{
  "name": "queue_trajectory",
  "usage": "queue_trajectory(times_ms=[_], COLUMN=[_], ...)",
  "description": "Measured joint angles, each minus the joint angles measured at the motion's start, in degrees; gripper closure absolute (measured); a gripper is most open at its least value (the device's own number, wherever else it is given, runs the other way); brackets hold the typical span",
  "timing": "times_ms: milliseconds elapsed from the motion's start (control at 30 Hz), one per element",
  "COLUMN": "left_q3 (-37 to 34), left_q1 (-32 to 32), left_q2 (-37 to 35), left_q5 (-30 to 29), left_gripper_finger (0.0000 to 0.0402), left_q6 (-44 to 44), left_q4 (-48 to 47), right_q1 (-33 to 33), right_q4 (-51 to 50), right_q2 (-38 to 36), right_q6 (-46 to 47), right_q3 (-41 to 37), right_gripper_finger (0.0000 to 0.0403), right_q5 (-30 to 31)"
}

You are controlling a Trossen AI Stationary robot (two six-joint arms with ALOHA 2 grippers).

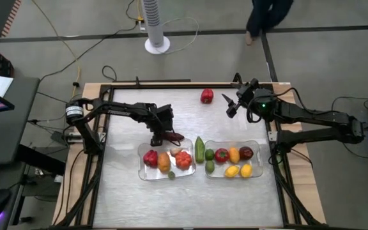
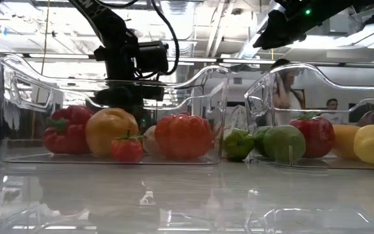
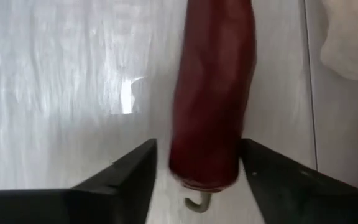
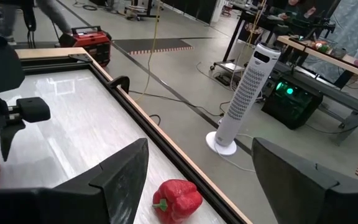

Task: Sort produce into baskets
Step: Put the red chili pepper into the left transparent bin

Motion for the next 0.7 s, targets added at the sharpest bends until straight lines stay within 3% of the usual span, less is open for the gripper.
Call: queue_trajectory(times_ms=[200, 400, 700], left_q3=[0.1, 5.1, 16.9], left_q1=[0.0, 0.0, 0.0], left_q2=[0.0, 0.0, -4.7], left_q5=[0.0, 0.5, -7.3], left_gripper_finger=[0.0295, 0.0299, 0.0273], left_q6=[0.1, 0.7, 2.2], left_q4=[-0.1, -6.3, -18.3], right_q1=[0.0, 0.0, 0.0], right_q4=[0.0, 0.0, -0.6], right_q2=[0.0, 0.0, 0.0], right_q6=[0.0, 0.0, 0.0], right_q3=[0.0, 0.0, 0.0], right_gripper_finger=[0.0092, 0.0092, 0.0092], right_q5=[0.0, 0.0, 0.0])
